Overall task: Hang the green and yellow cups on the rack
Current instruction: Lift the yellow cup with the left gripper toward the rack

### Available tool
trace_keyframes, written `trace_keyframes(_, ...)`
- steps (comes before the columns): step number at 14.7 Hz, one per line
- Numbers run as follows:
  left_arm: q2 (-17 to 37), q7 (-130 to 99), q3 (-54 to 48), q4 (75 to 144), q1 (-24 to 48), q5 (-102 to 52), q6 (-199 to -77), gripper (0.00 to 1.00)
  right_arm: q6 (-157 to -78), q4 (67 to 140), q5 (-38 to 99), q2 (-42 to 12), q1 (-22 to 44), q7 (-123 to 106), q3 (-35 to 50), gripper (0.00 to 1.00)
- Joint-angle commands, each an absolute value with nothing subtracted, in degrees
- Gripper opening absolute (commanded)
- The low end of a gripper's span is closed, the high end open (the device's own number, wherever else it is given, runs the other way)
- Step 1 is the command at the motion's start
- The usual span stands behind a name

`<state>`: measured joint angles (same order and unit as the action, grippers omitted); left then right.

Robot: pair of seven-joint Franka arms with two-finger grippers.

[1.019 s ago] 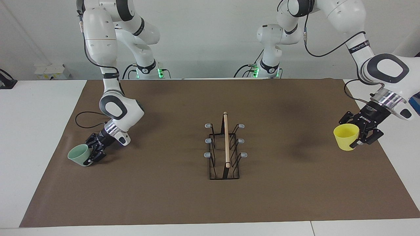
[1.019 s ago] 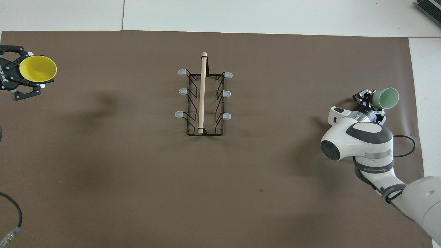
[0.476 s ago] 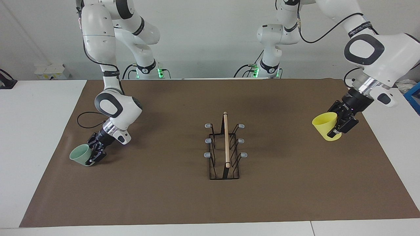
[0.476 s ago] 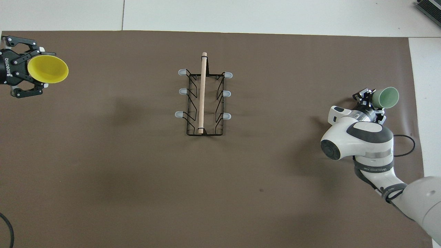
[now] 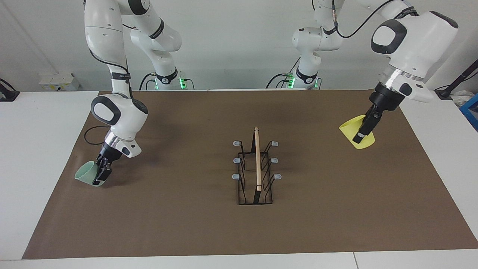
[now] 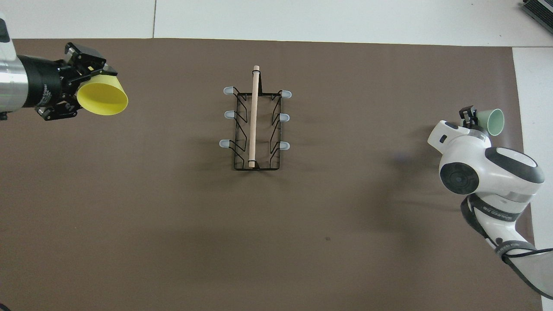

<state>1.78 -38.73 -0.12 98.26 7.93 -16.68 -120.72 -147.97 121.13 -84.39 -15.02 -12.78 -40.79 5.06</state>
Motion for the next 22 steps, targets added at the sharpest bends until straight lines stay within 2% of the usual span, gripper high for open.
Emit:
trace_keyframes(1,-0.5,-29.0,-2.1,102.1,7.5,-15.3,-124.5,0.00,-147.3,123.8,-70.3,-10.6,-10.8,-50.5,5.4,0.24)
trace_keyframes(4,-2.9,-22.3,-4.8,109.0,7.5,-15.4,-133.6,0.00,-137.8,119.6,-52.5,-10.3,-7.8,-62.8,5.4,0.24)
trace_keyframes(7,-5.7,-22.0,-7.8,119.6,7.6,-15.4,-149.6,0.00,-127.7,113.1,-38.5,-10.3,-7.1,-69.9,6.3,0.24)
trace_keyframes(11,-5.8,-22.0,-11.7,124.8,8.0,-15.6,-158.6,0.00,-114.6,105.7,-22.5,-10.7,-7.4,-69.6,8.4,0.24)
trace_keyframes(13,-5.9,-23.9,-14.8,130.2,7.9,-16.0,-168.6,0.00,-114.0,105.3,-12.3,-9.5,-8.8,-70.1,8.4,0.24)
trace_keyframes(17,-2.6,-30.0,-18.7,134.5,8.2,-16.1,-184.9,0.00,-114.6,105.5,3.5,-6.6,-11.0,-72.8,8.4,0.24)
trace_keyframes(22,4.0,-31.1,-22.1,134.9,8.3,-16.2,-196.9,0.00,-111.4,105.9,28.1,-4.5,-17.4,-85.6,8.4,0.24)
